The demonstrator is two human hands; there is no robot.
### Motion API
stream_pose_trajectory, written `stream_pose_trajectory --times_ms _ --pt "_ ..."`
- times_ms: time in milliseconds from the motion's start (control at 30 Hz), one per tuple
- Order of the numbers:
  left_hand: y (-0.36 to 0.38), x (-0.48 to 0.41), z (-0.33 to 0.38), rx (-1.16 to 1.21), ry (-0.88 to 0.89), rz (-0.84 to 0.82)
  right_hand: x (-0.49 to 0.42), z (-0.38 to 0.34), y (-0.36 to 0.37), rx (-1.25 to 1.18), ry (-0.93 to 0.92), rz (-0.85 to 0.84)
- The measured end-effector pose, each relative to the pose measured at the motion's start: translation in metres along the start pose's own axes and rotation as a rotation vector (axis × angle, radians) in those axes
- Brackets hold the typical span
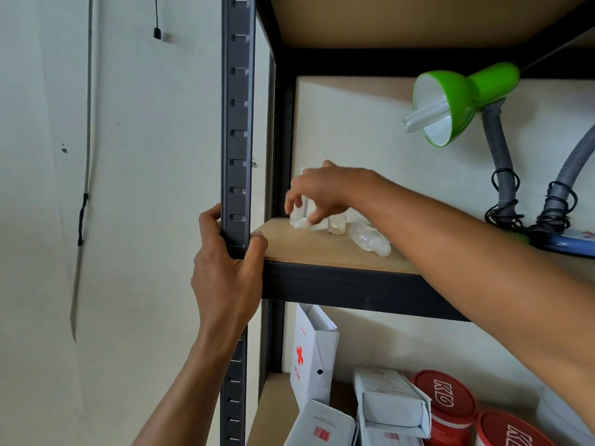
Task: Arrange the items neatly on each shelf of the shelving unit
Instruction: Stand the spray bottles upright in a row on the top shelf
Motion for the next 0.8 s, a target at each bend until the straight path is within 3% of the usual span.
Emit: stream_pose_trajectory --times_ms 167,267,400,800 --pt "0.0 0.001 0.001 -0.002 -0.004 0.006 -0.002 -0.002 0.005 0.048 -0.038 0.048" --pt "-0.001 0.002 0.001 -0.004 -0.006 0.003 0.001 0.008 -0.007 -0.125 -0.018 0.182" --pt "-0.001 0.002 0.001 -0.01 -0.011 -0.002 0.008 0.033 -0.025 -0.372 0.162 0.348" --pt "-0.002 0.004 0.004 -0.05 -0.034 -0.002 0.003 0.052 -0.01 -0.548 0.424 0.284"
Point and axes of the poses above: each hand's wrist, its own x-axis away from the middle knuckle, its own y-axis out of the palm, z = x × y, the point moved 3 cm from there along -x, towards the middle knuckle, and after that the axes turned 6 degrees about -x, right-handed, at the moved point
